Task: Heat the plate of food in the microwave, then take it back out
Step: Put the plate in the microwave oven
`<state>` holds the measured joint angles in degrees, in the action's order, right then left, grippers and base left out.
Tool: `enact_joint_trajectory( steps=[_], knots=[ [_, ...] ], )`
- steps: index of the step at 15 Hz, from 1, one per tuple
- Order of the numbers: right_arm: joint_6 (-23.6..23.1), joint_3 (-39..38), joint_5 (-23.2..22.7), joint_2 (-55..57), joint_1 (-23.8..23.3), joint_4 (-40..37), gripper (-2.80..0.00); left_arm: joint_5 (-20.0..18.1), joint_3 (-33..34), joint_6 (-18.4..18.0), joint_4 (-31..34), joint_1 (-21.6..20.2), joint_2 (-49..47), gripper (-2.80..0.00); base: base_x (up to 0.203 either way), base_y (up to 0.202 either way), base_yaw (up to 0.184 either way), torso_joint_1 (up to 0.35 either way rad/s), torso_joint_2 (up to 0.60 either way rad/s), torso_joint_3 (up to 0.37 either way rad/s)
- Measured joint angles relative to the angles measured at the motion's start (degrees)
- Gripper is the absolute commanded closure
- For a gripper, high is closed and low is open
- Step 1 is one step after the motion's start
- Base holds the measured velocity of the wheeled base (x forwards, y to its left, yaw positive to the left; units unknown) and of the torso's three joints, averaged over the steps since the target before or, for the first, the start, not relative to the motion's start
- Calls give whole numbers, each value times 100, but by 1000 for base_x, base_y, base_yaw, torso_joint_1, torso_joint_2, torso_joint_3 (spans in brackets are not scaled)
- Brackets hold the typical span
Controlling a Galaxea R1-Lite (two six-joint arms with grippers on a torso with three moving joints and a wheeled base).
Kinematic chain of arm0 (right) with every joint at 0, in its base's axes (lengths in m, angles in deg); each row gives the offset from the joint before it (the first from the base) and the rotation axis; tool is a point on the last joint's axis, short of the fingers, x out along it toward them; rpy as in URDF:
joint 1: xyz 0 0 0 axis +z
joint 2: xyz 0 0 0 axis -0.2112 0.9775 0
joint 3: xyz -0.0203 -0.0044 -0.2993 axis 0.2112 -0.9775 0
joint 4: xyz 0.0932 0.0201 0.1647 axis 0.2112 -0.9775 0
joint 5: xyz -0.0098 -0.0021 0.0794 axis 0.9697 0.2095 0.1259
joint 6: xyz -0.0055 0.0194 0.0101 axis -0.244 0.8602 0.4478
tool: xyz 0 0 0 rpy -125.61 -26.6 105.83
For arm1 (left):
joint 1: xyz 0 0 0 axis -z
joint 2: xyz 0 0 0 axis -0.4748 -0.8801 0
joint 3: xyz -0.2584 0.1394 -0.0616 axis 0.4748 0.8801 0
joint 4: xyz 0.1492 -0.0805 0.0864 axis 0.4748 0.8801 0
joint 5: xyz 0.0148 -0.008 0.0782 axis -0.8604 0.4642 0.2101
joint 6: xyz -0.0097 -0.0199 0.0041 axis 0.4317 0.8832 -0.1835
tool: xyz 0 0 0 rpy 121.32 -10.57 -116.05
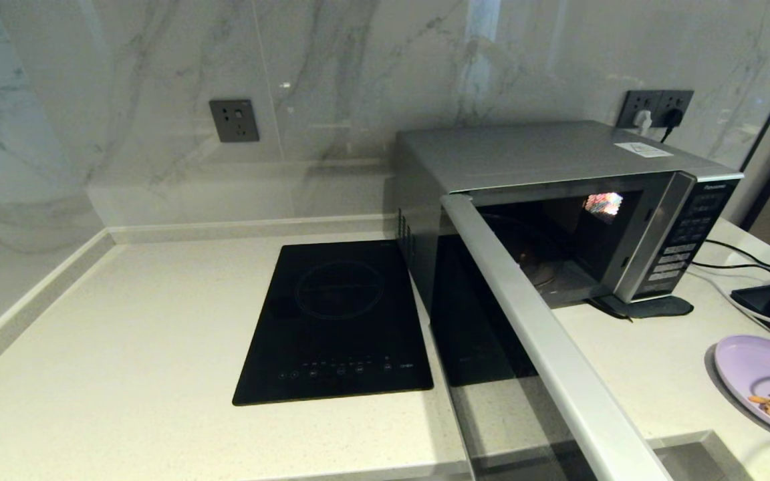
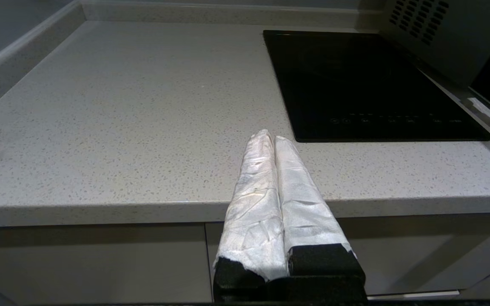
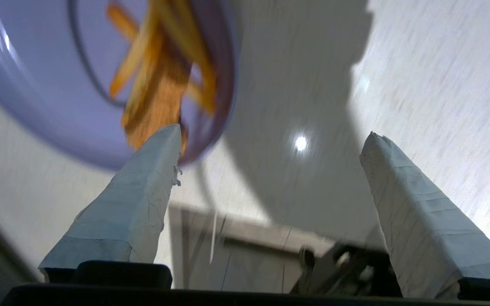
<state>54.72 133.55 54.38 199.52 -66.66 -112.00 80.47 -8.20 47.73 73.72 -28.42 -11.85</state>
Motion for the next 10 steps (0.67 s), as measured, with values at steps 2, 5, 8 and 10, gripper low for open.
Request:
enact_joint_trajectory(
  steps=[2,5,8,10],
  knots=[
    [-73,0,249,195,-58,571,-280,-1,0,0,0,0,0,0,0,0,0,0,0,0],
    [-169,79,350,522,-75,891,-280,-1,0,1,0,0,0,0,0,0,0,0,0,0],
    [-185,298,350,884,-75,903,-280,-1,0,0,0,0,0,0,0,0,0,0,0,0],
    [-186,407,348,1100,-73,902,-280,-2,0,2,0,0,0,0,0,0,0,0,0,0]
  ],
)
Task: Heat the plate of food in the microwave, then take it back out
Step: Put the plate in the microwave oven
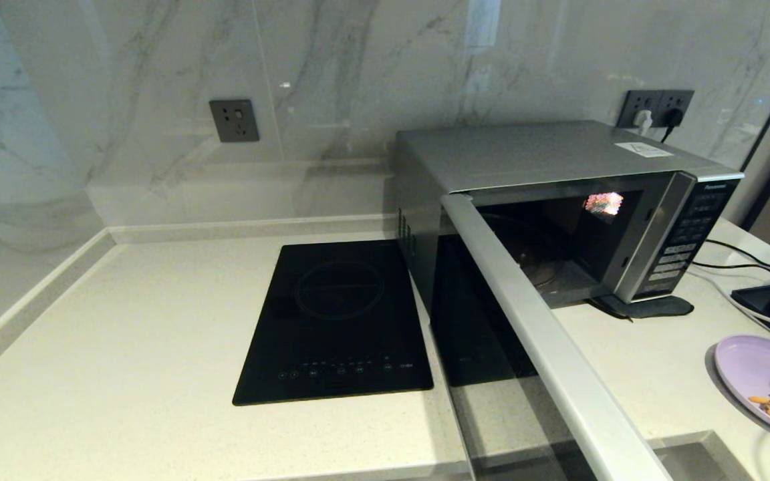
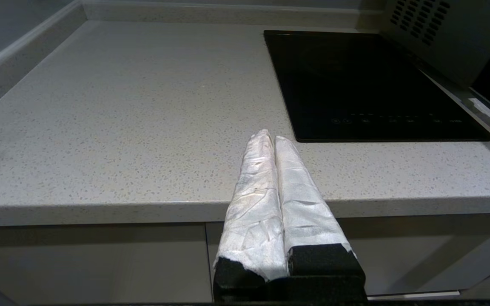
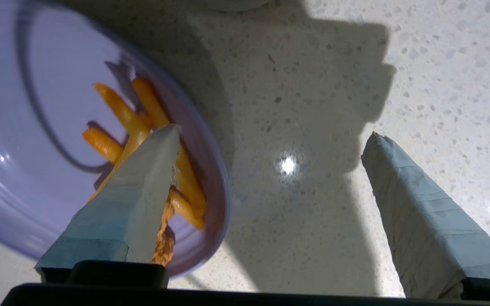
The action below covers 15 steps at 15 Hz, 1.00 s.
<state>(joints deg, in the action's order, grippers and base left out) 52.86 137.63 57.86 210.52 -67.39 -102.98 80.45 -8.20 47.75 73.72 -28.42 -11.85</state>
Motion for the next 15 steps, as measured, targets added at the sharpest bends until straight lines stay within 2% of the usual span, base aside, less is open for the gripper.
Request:
enact_joint_trajectory(
  steps=[5,11,15],
  knots=[
    [-5,251,-28,330,63,1,-280,2,0,-1,0,0,0,0,0,0,0,0,0,0],
    [6,334,-22,418,451,-11,-280,2,0,0,-1,0,0,0,0,0,0,0,0,0],
    [10,338,-17,429,539,-13,-280,3,0,-2,0,0,0,0,0,0,0,0,0,0]
  ],
)
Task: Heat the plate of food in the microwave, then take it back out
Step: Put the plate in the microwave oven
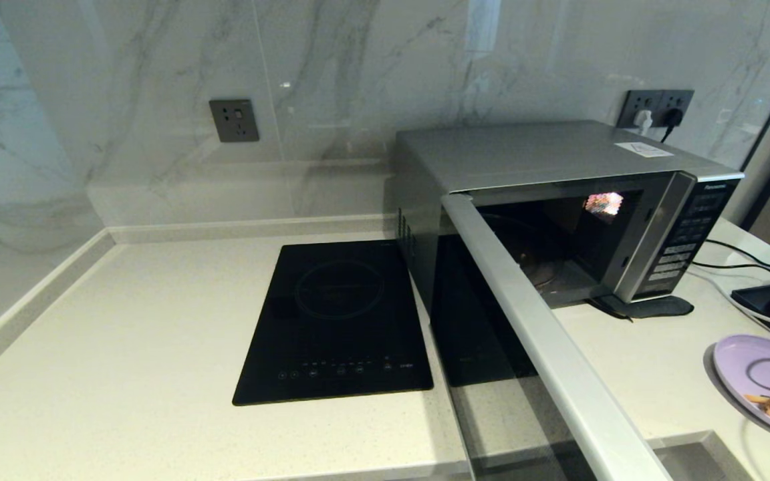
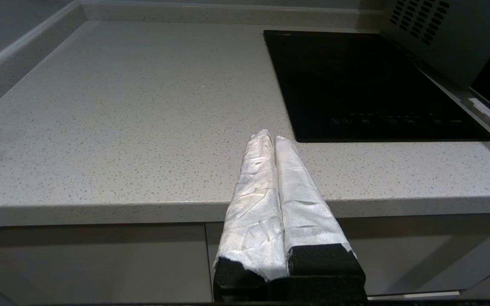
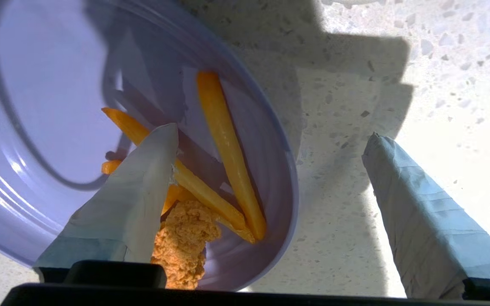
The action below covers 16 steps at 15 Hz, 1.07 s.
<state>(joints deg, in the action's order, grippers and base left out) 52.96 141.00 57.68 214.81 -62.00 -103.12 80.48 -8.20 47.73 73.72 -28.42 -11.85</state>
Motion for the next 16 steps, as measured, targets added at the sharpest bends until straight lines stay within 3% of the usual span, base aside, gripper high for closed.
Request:
enact_joint_trajectory(
  steps=[3,4,16],
  knots=[
    [0,-3,0,17,6,2,-280,2,0,2,0,0,0,0,0,0,0,0,0,0],
    [0,-9,2,22,6,-2,0,0,0,1,0,0,0,0,0,0,0,0,0,0],
    [30,7,-49,62,3,11,0,0,0,2,0,-4,0,0,0,0,0,0,0,0]
  ],
)
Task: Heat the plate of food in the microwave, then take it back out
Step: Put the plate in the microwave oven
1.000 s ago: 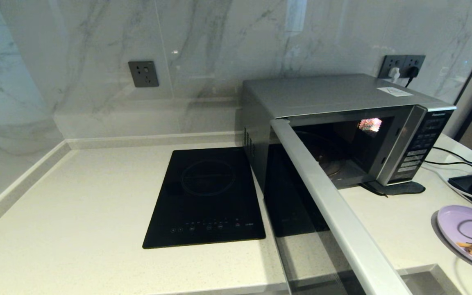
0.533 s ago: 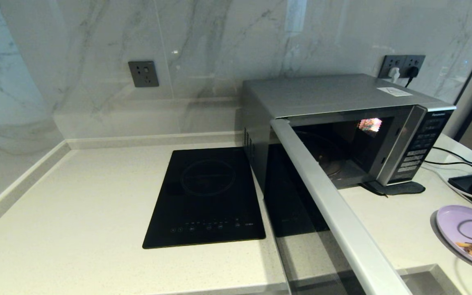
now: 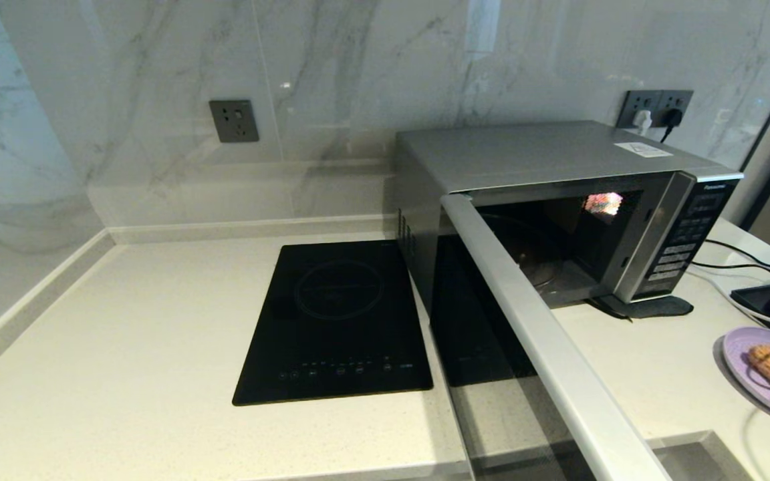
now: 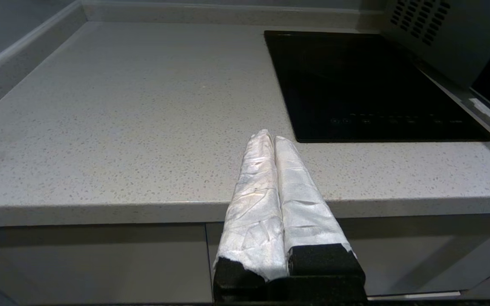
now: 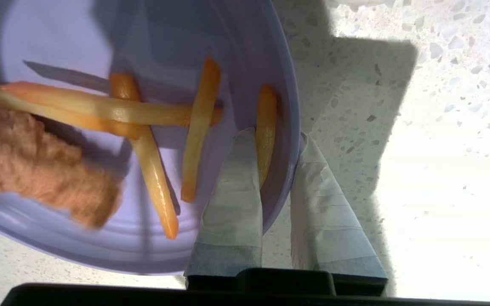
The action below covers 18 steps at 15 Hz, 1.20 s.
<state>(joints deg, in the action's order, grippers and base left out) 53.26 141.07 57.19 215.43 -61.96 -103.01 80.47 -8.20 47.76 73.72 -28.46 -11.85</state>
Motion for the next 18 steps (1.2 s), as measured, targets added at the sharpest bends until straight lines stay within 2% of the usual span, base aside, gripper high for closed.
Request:
enact_joint_trajectory(
  steps=[8,11,18],
  knots=[
    [-9,-183,-473,-369,-41,-30,0,0,0,0,0,4,0,0,0,0,0,0,0,0],
    [-118,-525,-827,-812,-48,-34,0,0,0,0,0,4,0,0,0,0,0,0,0,0],
    [-766,-1807,-1544,-1994,-52,-33,0,0,0,-1,0,4,0,0,0,0,0,0,0,0]
  ],
)
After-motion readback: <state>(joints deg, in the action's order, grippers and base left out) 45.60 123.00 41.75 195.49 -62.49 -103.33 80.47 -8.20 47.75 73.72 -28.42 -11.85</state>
